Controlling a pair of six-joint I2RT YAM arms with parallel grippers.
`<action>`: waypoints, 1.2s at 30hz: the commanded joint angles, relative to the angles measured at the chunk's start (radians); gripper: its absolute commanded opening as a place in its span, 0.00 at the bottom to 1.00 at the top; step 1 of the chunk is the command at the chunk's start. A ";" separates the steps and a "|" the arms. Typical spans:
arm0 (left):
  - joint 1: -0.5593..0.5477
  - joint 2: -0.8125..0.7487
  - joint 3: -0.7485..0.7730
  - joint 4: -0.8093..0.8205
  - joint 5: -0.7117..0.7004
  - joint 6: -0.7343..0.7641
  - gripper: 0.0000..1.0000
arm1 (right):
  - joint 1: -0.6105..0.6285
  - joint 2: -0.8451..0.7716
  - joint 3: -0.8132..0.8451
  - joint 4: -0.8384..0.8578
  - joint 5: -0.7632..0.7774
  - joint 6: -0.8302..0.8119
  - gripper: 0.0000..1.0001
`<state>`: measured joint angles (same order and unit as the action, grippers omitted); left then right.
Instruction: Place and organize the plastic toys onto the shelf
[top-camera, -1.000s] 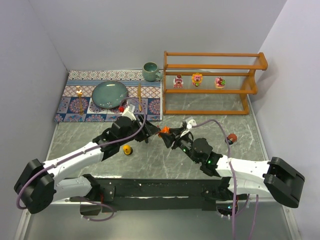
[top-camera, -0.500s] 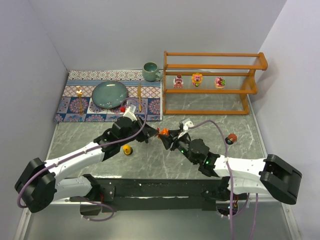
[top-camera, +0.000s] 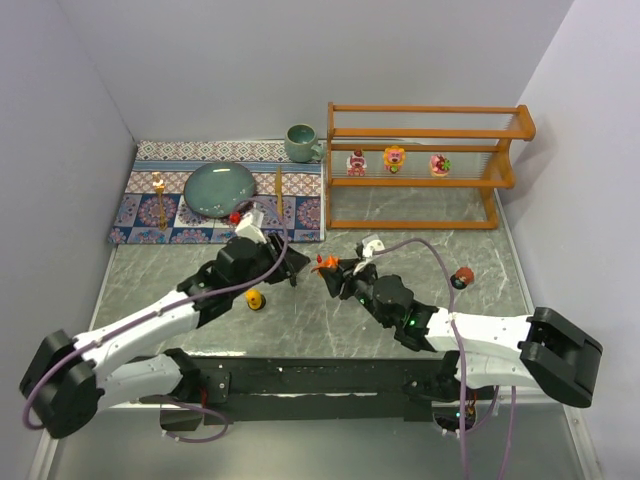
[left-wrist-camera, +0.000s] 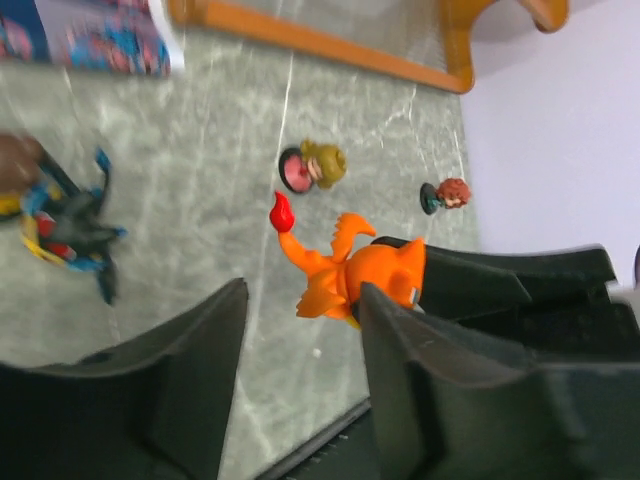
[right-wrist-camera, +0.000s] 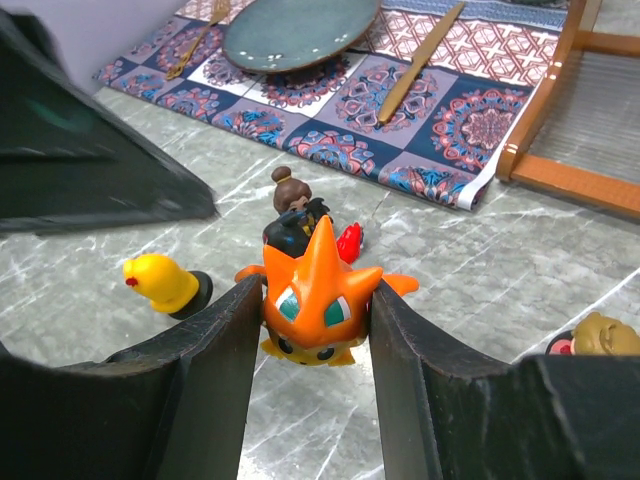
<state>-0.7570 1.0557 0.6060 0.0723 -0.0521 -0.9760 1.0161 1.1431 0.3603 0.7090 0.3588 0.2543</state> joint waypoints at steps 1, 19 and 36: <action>-0.005 -0.094 -0.028 0.021 -0.068 0.239 0.57 | 0.006 -0.039 0.063 -0.060 0.026 0.034 0.00; -0.215 -0.053 0.001 0.060 -0.094 0.643 0.55 | 0.006 -0.131 0.193 -0.382 -0.070 0.160 0.00; -0.265 0.026 0.021 0.126 -0.172 0.746 0.07 | 0.007 -0.160 0.200 -0.430 -0.172 0.169 0.00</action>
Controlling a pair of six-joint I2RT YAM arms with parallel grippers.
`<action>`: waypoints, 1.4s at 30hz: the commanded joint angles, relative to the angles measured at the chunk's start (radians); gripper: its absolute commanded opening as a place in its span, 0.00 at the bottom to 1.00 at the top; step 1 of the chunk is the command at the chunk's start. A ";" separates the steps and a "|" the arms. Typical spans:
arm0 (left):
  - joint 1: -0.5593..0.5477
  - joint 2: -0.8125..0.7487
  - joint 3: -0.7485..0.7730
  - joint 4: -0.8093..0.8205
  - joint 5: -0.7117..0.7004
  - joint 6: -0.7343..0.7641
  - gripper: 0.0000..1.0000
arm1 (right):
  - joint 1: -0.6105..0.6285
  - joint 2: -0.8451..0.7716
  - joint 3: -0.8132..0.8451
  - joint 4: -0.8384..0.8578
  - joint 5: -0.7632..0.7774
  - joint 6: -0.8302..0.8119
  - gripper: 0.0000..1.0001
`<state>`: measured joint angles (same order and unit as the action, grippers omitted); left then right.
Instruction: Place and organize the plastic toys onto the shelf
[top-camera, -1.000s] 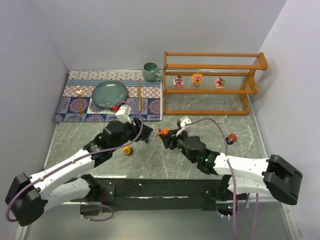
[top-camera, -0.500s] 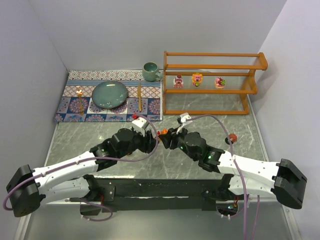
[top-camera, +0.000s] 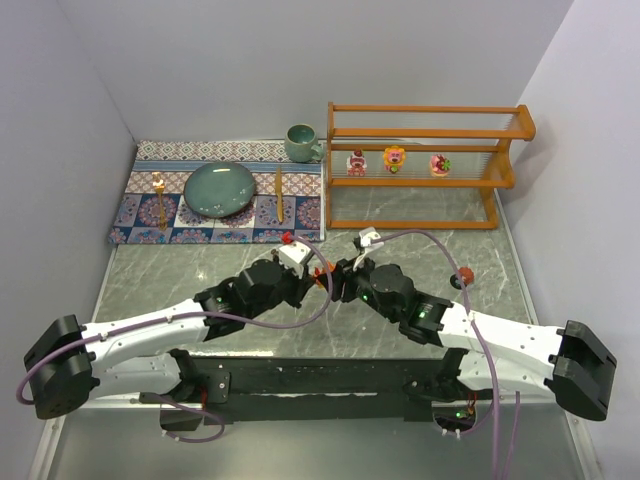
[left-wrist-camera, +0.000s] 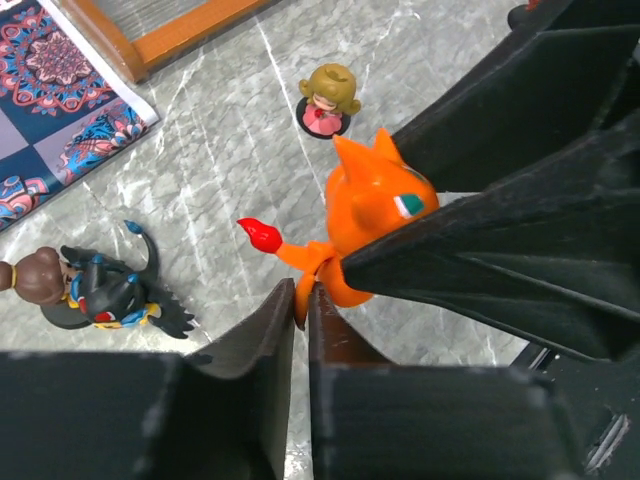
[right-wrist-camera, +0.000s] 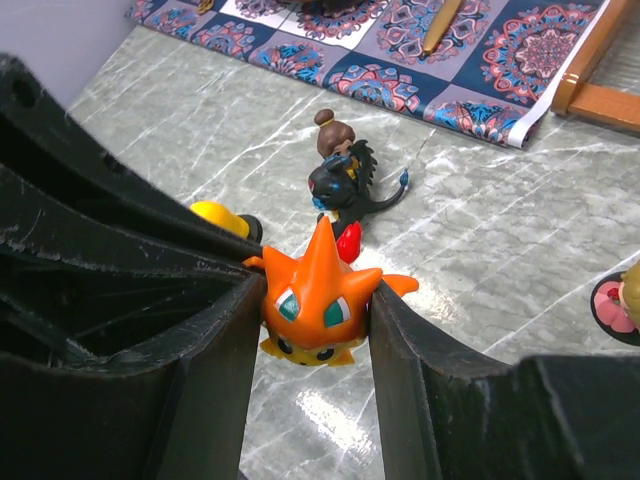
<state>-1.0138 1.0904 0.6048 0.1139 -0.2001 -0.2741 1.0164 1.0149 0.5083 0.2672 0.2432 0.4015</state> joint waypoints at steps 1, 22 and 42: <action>-0.011 -0.011 0.020 0.090 -0.031 0.059 0.01 | 0.007 -0.026 0.065 -0.002 -0.062 0.022 0.00; -0.127 -0.073 -0.115 0.276 -0.153 0.245 0.01 | -0.108 -0.032 0.280 -0.459 -0.168 0.114 0.78; -0.154 -0.064 -0.134 0.314 -0.137 0.316 0.01 | -0.148 0.019 0.322 -0.468 -0.332 0.074 0.62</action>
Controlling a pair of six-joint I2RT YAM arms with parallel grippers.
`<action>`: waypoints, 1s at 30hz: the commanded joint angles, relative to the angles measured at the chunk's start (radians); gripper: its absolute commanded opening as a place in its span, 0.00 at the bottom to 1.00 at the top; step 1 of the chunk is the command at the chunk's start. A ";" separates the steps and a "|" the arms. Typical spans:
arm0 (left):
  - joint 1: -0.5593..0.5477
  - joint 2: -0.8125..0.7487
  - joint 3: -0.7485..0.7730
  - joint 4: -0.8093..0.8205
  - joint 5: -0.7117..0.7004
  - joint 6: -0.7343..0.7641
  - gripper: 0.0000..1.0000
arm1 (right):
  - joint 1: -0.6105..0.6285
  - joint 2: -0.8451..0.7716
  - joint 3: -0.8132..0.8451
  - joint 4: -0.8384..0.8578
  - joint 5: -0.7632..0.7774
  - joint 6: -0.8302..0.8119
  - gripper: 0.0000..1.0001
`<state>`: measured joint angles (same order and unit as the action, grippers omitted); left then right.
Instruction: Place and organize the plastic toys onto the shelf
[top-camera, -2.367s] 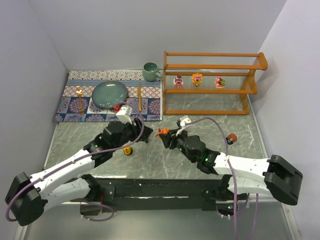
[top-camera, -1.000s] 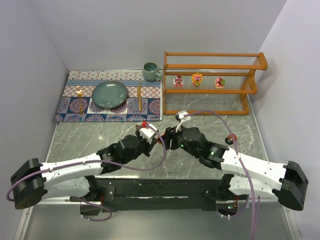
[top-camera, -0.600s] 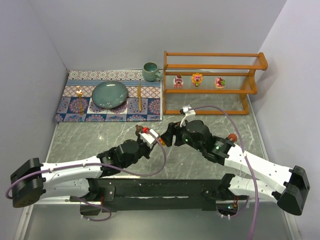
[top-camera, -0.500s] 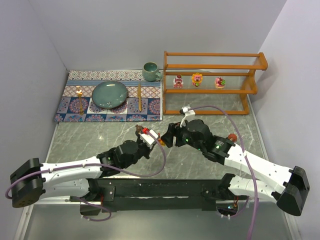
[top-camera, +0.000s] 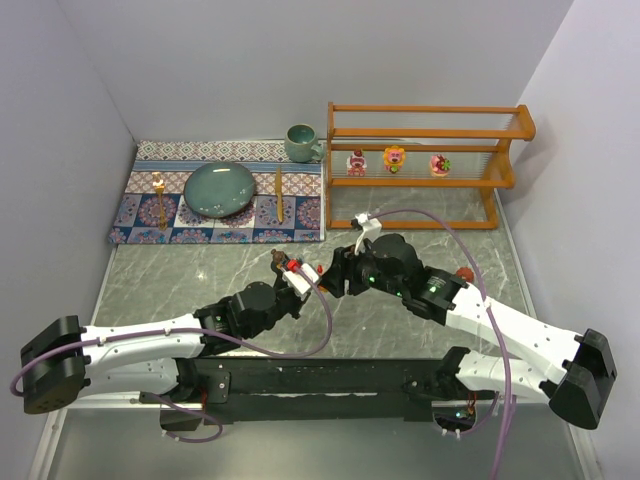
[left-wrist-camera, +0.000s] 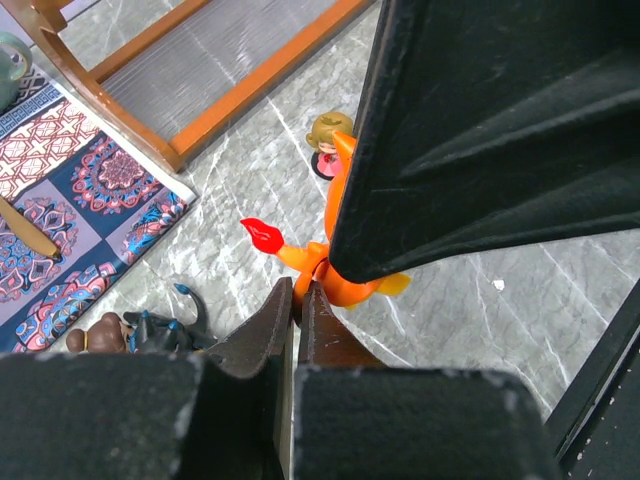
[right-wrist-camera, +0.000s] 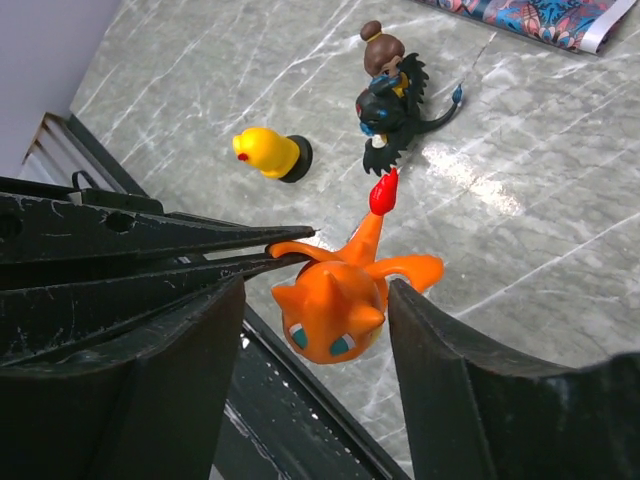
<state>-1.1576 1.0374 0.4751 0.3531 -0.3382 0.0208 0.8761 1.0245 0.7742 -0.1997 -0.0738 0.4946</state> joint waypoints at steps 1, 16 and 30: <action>-0.011 -0.011 -0.004 0.075 -0.001 0.022 0.01 | -0.008 0.011 0.057 -0.003 -0.009 -0.021 0.61; -0.011 -0.040 0.005 0.058 -0.123 -0.088 0.63 | -0.018 -0.007 0.019 0.034 0.190 -0.109 0.00; 0.097 -0.161 0.445 -0.712 -0.336 -0.441 0.97 | -0.264 0.304 0.099 0.310 0.244 -0.337 0.00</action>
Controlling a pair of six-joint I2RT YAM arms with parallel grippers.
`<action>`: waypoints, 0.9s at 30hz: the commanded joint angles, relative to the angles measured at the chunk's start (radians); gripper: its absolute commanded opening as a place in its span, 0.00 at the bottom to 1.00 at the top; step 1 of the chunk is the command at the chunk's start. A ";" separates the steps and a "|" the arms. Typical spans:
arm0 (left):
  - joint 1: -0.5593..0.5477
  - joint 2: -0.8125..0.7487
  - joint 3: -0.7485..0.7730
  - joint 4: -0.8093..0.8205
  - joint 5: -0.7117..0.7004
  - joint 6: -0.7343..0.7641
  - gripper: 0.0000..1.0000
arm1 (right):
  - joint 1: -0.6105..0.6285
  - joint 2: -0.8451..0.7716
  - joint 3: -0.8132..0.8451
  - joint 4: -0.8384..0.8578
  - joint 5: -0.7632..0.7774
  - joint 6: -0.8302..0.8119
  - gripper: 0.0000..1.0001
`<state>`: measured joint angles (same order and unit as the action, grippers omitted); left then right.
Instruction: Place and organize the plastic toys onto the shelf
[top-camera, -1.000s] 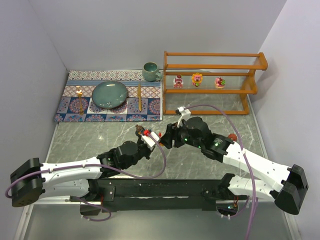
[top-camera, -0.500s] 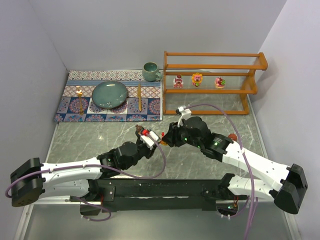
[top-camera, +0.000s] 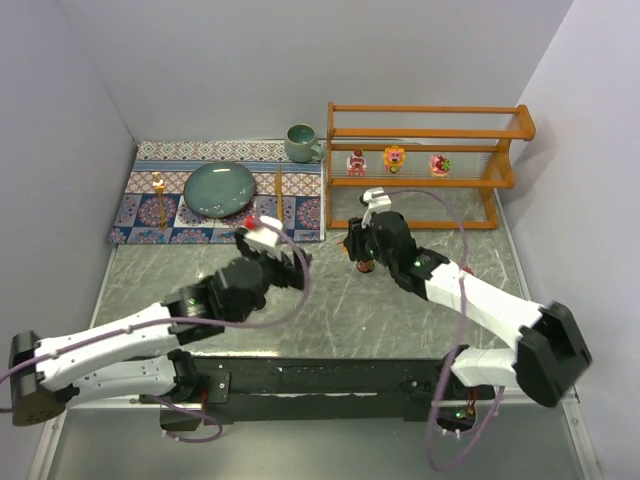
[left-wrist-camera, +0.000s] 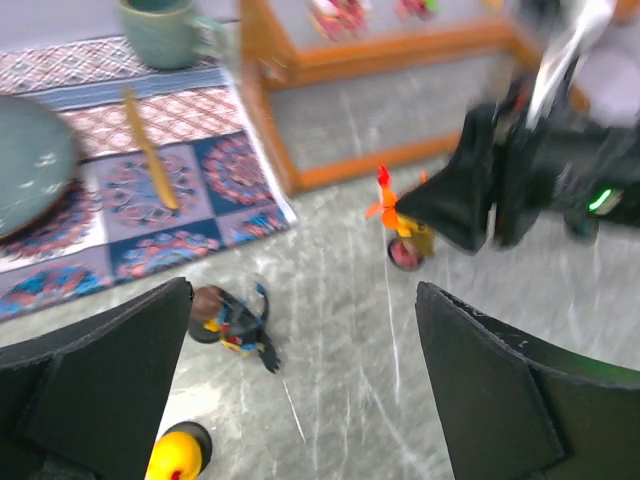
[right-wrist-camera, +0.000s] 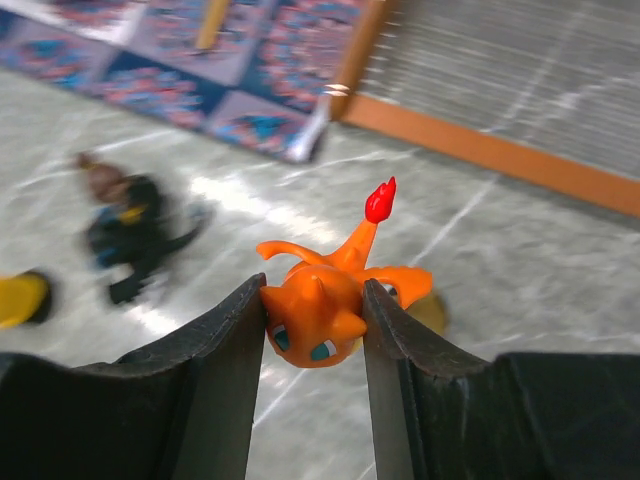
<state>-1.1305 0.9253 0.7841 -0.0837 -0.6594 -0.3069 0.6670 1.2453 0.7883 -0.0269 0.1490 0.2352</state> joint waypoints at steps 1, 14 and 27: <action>0.113 -0.058 0.151 -0.321 0.013 -0.110 0.97 | -0.069 0.133 0.109 0.166 0.012 -0.083 0.00; 0.580 -0.155 0.009 -0.197 0.333 -0.004 0.97 | -0.193 0.442 0.319 0.220 -0.063 -0.122 0.00; 0.623 -0.158 0.001 -0.191 0.377 -0.011 0.97 | -0.241 0.571 0.413 0.214 -0.114 -0.111 0.00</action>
<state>-0.5156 0.7742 0.7738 -0.3119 -0.3210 -0.3267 0.4515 1.7958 1.1275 0.1410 0.0593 0.1314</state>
